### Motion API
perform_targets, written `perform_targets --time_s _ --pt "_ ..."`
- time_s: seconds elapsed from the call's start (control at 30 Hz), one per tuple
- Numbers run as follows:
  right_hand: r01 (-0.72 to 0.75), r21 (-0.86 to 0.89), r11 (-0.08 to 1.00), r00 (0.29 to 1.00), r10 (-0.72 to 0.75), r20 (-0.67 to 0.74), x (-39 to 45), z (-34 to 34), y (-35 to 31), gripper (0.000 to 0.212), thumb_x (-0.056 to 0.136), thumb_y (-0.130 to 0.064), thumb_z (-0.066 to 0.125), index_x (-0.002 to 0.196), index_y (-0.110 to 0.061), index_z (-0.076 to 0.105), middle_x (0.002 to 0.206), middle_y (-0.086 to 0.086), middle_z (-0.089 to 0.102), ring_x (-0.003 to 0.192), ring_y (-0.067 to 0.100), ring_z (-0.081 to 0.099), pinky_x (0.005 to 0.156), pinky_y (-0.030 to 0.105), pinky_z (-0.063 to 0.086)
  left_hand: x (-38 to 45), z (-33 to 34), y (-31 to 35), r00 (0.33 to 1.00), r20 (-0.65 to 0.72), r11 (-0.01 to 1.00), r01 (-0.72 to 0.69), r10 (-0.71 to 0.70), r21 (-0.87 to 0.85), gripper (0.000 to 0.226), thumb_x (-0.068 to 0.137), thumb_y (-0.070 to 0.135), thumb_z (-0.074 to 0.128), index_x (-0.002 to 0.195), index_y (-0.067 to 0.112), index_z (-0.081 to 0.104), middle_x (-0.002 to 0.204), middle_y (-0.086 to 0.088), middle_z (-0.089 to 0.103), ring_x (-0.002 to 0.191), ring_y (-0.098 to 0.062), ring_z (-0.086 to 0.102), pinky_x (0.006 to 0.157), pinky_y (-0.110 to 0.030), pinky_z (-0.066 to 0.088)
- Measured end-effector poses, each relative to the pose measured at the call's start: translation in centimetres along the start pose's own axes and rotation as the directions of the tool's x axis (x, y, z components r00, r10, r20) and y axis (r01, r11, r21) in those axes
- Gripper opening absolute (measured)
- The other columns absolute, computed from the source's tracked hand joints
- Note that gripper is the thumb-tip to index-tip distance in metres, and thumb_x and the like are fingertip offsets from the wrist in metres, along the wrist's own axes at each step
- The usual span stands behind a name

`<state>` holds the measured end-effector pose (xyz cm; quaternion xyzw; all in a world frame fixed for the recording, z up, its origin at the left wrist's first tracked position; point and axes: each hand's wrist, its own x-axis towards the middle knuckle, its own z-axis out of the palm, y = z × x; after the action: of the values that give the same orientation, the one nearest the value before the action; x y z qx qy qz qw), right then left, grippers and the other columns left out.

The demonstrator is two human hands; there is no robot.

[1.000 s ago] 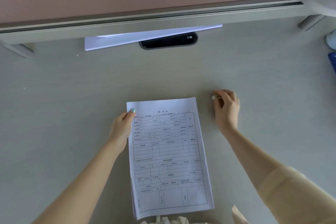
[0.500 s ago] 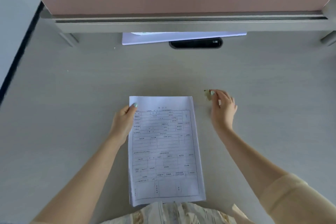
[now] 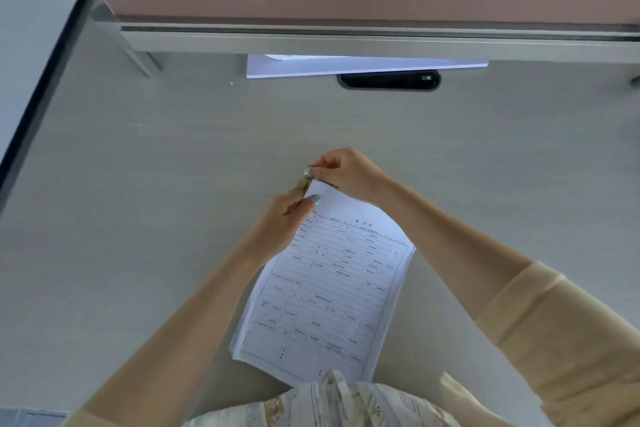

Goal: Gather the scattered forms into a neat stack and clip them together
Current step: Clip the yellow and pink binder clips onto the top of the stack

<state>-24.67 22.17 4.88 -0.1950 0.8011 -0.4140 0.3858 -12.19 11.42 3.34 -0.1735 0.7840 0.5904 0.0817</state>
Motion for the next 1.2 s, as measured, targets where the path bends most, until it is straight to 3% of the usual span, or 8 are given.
perform_targets --time_s 0.23,0.4,0.47,0.57,0.7,0.83,0.93,1.2 --pt "-0.022 -0.129 0.991 0.988 0.041 0.15 -0.8 -0.5 0.5 0.038 0.095 -0.043 0.036 0.071 -0.018 0.052 0.067 -0.001 0.05 0.063 0.019 0.044 0.066 0.035 0.04 0.4 0.3 -0.5 0.998 0.053 0.989 0.053 -0.046 -0.141 0.067 0.077 0.06 0.051 0.1 -0.003 0.056 0.082 -0.006 0.042 0.076 -0.022 0.034 0.069 -0.038 0.027" --pt "-0.014 -0.166 0.986 0.978 0.048 0.201 -1.7 0.5 0.1 0.067 0.087 -0.066 0.023 0.128 -0.022 0.053 0.139 0.003 0.052 0.126 0.023 0.046 0.106 0.04 0.032 0.4 -0.2 -1.2 0.99 0.122 0.976 0.091 -0.068 -0.199 0.05 0.081 0.062 0.053 0.094 0.013 0.059 0.09 0.0 0.043 0.084 -0.016 0.037 0.078 -0.033 0.029" --pt "0.024 -0.202 0.979 0.983 0.013 0.183 -1.9 1.0 0.2 0.07 0.087 -0.065 0.027 0.109 -0.008 0.059 0.108 0.011 0.064 0.099 0.029 0.056 0.087 0.038 0.04 0.1 -0.4 -1.1 0.989 0.128 0.976 0.102 -0.079 -0.191 0.041 0.092 0.042 0.05 0.101 0.004 0.063 0.078 0.002 0.049 0.073 -0.011 0.043 0.072 -0.021 0.033" --pt "0.031 -0.199 0.98 0.991 -0.004 0.136 -2.1 1.2 0.0 0.053 0.088 -0.061 0.034 0.075 -0.009 0.041 0.07 0.004 0.037 0.067 0.02 0.035 0.061 0.033 0.029 -0.5 -0.7 -0.9 0.982 0.175 0.975 0.105 -0.071 -0.196 0.03 0.096 0.03 0.046 0.107 0.01 0.066 0.086 0.004 0.066 0.08 -0.007 0.058 0.076 -0.014 0.043" --pt "-0.022 -0.153 0.988 0.983 0.049 0.177 -2.5 0.7 -0.8 0.047 0.089 -0.06 0.036 0.065 -0.022 0.05 0.065 -0.006 0.044 0.065 0.014 0.042 0.066 0.029 0.034 -0.9 -1.0 -0.8 0.981 0.182 0.97 0.111 -0.072 -0.215 0.03 0.096 0.028 0.045 0.113 0.013 0.065 0.117 -0.011 0.069 0.105 -0.015 0.065 0.092 -0.018 0.047" --pt "-0.079 -0.24 0.968 0.975 0.125 0.182 -2.5 1.2 -0.8 0.062 0.083 -0.07 0.03 0.059 -0.014 0.039 0.056 0.01 0.037 0.053 0.025 0.035 0.059 0.035 0.035 -1.0 -1.1 -1.4 0.977 0.197 0.966 0.128 -0.084 -0.224 0.056 0.085 0.056 0.051 0.109 0.007 0.064 0.1 -0.01 0.065 0.089 -0.028 0.058 0.092 -0.046 0.045" --pt "-0.074 -0.281 0.957 0.982 0.119 0.148 -2.4 1.7 -1.0 0.055 0.086 -0.065 0.033 0.058 -0.021 0.015 0.056 -0.002 0.015 0.05 0.015 0.014 0.051 0.03 0.015 -1.1 -1.3 -1.9 0.972 0.214 0.961 0.148 -0.098 -0.234 0.061 0.078 0.063 0.051 0.106 0.011 0.064 0.094 -0.009 0.058 0.089 -0.019 0.046 0.083 -0.039 0.035" --pt "-0.012 -0.291 0.957 0.999 0.023 0.035 -2.2 1.0 -1.0 0.054 0.092 -0.056 0.027 0.057 -0.015 0.028 0.056 0.003 0.027 0.051 0.018 0.022 0.055 0.032 0.022 -1.6 -1.9 -1.7 0.977 0.172 0.955 0.164 -0.124 -0.247 0.051 0.083 0.057 0.053 0.099 0.01 0.067 0.097 -0.017 0.069 0.086 -0.024 0.056 0.082 -0.043 0.043"
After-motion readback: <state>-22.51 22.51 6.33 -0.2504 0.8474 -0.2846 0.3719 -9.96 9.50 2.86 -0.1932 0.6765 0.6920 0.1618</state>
